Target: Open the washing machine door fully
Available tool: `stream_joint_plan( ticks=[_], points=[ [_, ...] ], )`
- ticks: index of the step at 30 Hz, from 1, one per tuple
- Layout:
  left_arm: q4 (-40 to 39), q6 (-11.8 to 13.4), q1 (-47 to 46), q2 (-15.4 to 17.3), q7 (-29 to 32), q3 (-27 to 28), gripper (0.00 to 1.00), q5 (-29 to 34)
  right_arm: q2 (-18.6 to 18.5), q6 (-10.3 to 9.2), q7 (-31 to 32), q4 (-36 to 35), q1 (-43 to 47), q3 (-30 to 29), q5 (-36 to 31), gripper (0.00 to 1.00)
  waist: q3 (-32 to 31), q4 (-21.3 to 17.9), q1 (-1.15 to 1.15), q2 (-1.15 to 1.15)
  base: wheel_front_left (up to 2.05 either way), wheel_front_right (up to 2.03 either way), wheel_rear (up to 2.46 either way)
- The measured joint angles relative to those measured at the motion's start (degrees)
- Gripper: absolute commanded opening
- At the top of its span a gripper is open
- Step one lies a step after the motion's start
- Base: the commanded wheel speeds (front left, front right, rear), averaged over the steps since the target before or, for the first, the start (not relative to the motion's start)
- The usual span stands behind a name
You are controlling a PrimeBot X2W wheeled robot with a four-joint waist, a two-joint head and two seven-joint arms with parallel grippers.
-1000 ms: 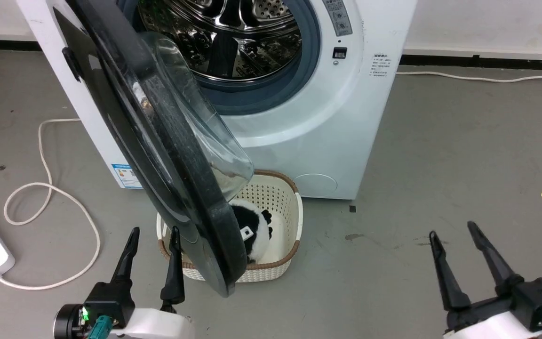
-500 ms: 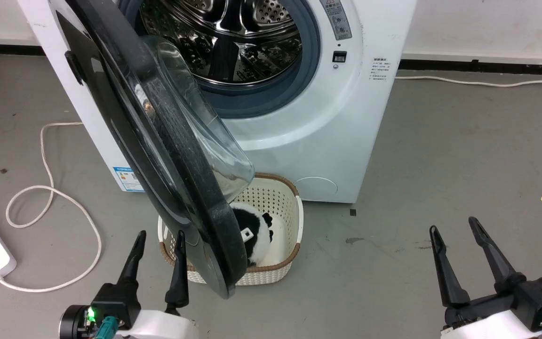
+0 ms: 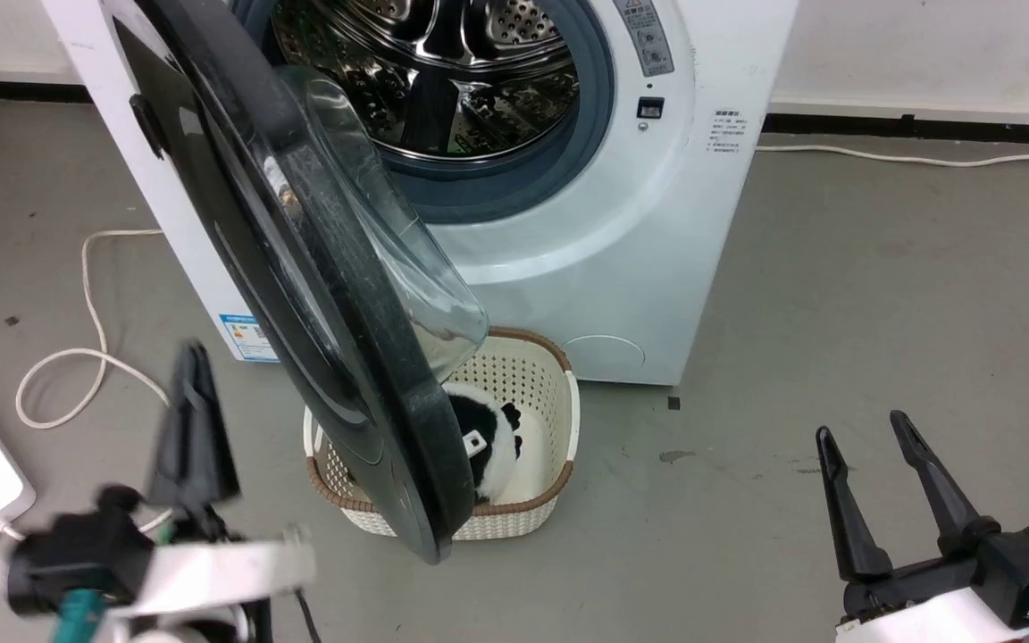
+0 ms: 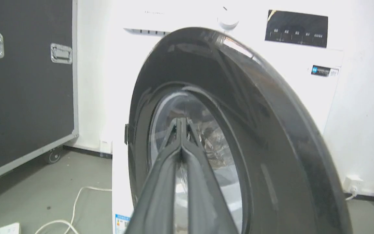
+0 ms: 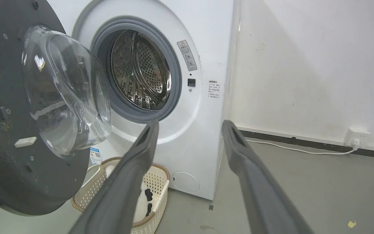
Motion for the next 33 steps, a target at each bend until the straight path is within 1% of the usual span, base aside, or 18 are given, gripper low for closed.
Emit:
stream_joint_plan(
  ticks=[5,7,11,14,17,19,21,24,25,26,29,30,31,32,33],
  points=[
    [-8.2,1.2,-4.2,0.0,0.0,0.7,0.0,-0.9,0.0,0.0,0.0,0.0,0.0,0.0,0.0,1.0,-0.2,-0.1,0.0,0.0,0.0,0.0,0.0],
    [-10.3,1.3,-5.0,0.0,-0.1,0.1,0.0,-0.4,0.1,0.0,0.0,0.0,-0.1,-0.1,0.3,1.0,-0.2,-0.3,0.0,0.0,0.0,0.0,0.0],
    [-13.1,0.4,-5.5,0.0,-0.1,-2.3,0.0,2.3,0.1,0.0,0.0,0.3,-0.1,-0.2,0.5,1.0,-0.3,-0.7,0.0,0.0,0.0,0.0,0.0],
    [-14.8,0.3,-5.6,0.0,-0.1,-4.7,0.0,4.2,0.1,0.0,0.0,0.5,-0.1,-0.4,0.9,1.0,-0.2,-0.9,0.0,0.0,0.0,0.0,0.0],
    [-14.9,-1.0,-5.5,0.2,-0.1,-8.6,0.0,7.5,0.2,0.0,0.0,0.5,-0.1,-0.6,1.0,1.0,0.0,-1.1,0.0,0.0,0.0,0.0,0.0],
    [-14.1,-1.6,-5.3,0.2,-0.1,-11.9,0.0,9.0,0.2,0.0,0.0,0.5,-0.1,-0.6,1.0,1.0,0.1,-1.1,0.0,0.0,0.0,0.0,0.0],
    [-12.0,-2.1,-4.8,0.1,0.0,-15.0,0.0,9.1,0.2,0.0,0.0,0.5,-0.1,-0.8,1.1,1.0,0.3,-1.2,0.01,0.0,0.0,0.0,0.0],
    [-7.1,-2.6,-3.8,0.1,1.2,-18.7,0.0,8.3,0.2,0.0,0.0,0.5,-0.1,-0.9,1.0,1.0,0.5,-1.4,0.01,0.0,0.0,0.0,0.0],
    [-3.8,-2.7,-3.2,0.1,2.3,-20.9,0.0,7.8,0.2,0.0,0.0,0.5,-0.2,-0.8,1.0,1.0,0.7,-1.5,0.0,0.0,0.0,0.0,0.0],
    [-3.8,-2.7,-3.2,0.1,2.3,-20.9,0.0,7.8,0.2,0.0,0.0,0.5,-0.2,-0.8,1.0,1.0,0.7,-1.5,0.0,0.0,0.0,0.0,0.0],
    [1.6,-2.9,-2.3,0.0,4.1,-23.0,0.0,6.1,0.3,0.0,0.0,0.5,-0.3,-0.9,1.0,1.0,1.1,-1.6,0.0,0.0,0.0,0.0,0.0],
    [5.0,-2.6,-2.0,0.0,4.9,-23.5,0.0,5.0,0.3,0.0,0.0,0.5,-0.3,-0.9,1.1,1.0,1.3,-1.7,0.01,0.0,0.0,0.0,0.0],
    [5.0,-2.6,-2.0,0.0,4.9,-23.5,0.0,5.0,0.3,0.0,0.0,0.5,-0.3,-0.9,1.1,1.0,1.3,-1.7,0.01,0.0,0.0,0.0,0.0],
    [7.8,-1.9,-2.1,0.0,5.1,-23.3,0.0,4.0,0.3,0.0,0.0,0.5,-0.3,-0.9,1.1,1.0,1.4,-1.6,0.0,0.0,0.0,0.0,0.0],
    [7.8,-1.9,-2.1,0.0,5.1,-23.3,0.0,4.0,0.3,0.0,0.0,0.5,-0.3,-0.9,1.1,1.0,1.4,-1.6,0.0,0.0,0.0,0.0,0.0]
  ],
)
